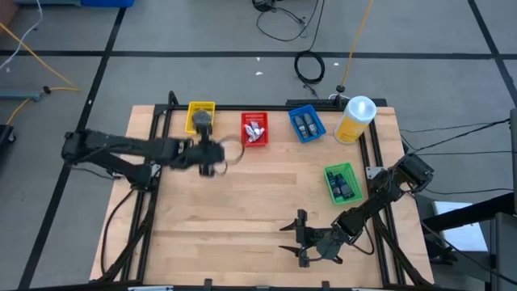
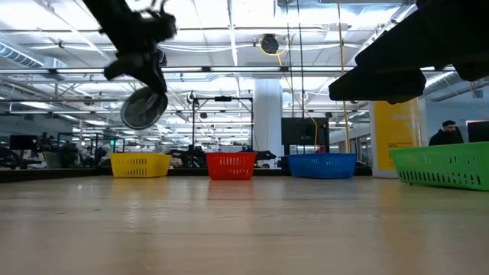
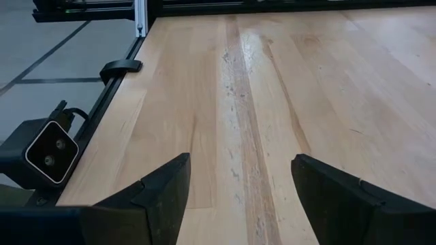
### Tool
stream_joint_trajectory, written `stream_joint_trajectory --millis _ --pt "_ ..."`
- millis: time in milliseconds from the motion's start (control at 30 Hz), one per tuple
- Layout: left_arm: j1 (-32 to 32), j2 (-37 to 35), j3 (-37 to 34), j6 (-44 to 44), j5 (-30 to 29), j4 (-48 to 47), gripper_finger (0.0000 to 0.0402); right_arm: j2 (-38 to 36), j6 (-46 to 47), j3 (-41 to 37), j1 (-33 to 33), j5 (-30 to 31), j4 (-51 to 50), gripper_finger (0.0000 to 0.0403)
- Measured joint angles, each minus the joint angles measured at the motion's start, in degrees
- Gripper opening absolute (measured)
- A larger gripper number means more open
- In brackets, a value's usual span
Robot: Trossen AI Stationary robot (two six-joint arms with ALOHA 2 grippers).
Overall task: Pick & Place Travel size toiletries
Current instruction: Put the black hairbrush into the yellow bin
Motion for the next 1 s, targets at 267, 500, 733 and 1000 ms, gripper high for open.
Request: stream_joint_trajectory --millis 267,500,733,1000 --pt "27.82 0.04 -5.38 21.17 10.06 21.70 0.0001 -0.02 0.05 -0.85 -0.17 0.00 -0.25 0.0247" --pt "41.46 1.54 -15.96 35.39 14.57 51.24 0.0000 0.00 4.20 -5.26 -2.29 0.00 0.96 0.0247" --pt "45.46 4.00 -22.28 35.89 15.02 56.57 0.0000 0.00 4.39 -9.20 -4.54 -0.07 8.94 0.0247" --pt "40.09 4.09 -25.18 28.04 14.70 56.29 0.0006 0.00 -2.59 -9.71 -4.52 -0.26 15.56 0.0247"
